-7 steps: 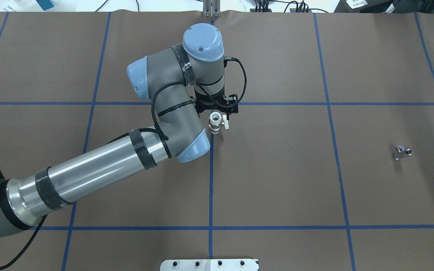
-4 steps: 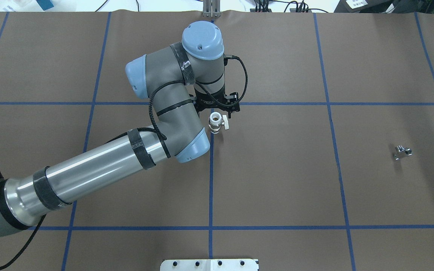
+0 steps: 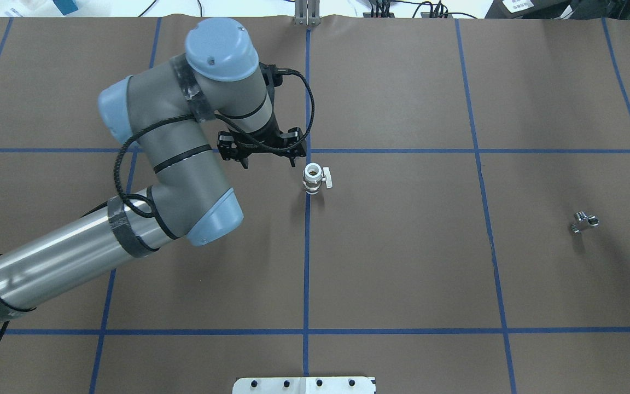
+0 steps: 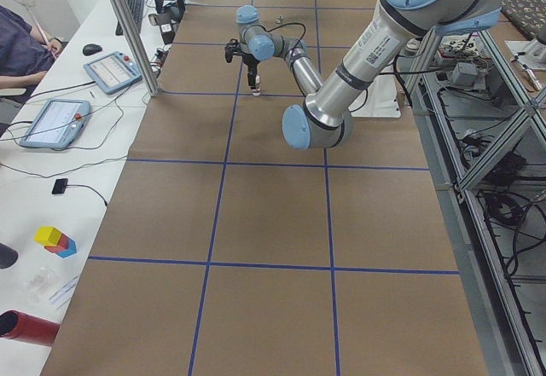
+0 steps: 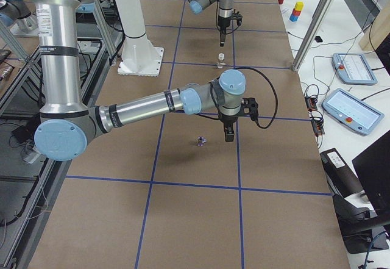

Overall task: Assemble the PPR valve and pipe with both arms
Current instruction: 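Raise the left gripper off the valve while the right arm reaches toward the chrome fitting, then grasp the chrome threaded fitting with the right gripper, then lift the fitting and carry it over the valve while the left arm draws back, then lower the held fitting onto the top of the valve with the right gripper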

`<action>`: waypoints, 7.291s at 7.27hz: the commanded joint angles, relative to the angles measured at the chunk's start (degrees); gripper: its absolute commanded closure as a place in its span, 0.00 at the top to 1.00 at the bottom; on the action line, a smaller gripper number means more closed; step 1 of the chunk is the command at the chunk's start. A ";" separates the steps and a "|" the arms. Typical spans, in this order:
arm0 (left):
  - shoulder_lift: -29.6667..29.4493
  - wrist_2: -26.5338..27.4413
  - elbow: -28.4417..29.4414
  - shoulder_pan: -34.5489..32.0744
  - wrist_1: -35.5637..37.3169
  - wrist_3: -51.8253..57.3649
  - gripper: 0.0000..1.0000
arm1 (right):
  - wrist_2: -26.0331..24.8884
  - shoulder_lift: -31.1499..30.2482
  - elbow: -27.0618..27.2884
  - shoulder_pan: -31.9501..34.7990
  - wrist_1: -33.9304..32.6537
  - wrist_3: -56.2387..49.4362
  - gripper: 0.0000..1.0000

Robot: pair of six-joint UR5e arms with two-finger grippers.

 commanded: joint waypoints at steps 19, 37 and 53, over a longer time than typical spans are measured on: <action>3.81 0.24 -2.65 0.02 -0.26 -0.11 1.00 | -8.65 -6.76 -6.92 -21.46 16.53 7.12 0.55; 29.91 -0.37 -24.89 -7.01 -0.44 15.95 1.00 | -9.75 40.07 -4.20 -25.65 -27.24 24.03 0.00; 32.55 -0.37 -23.57 -7.28 -0.61 22.39 1.00 | -14.80 56.17 -27.05 -37.19 -14.76 38.32 0.00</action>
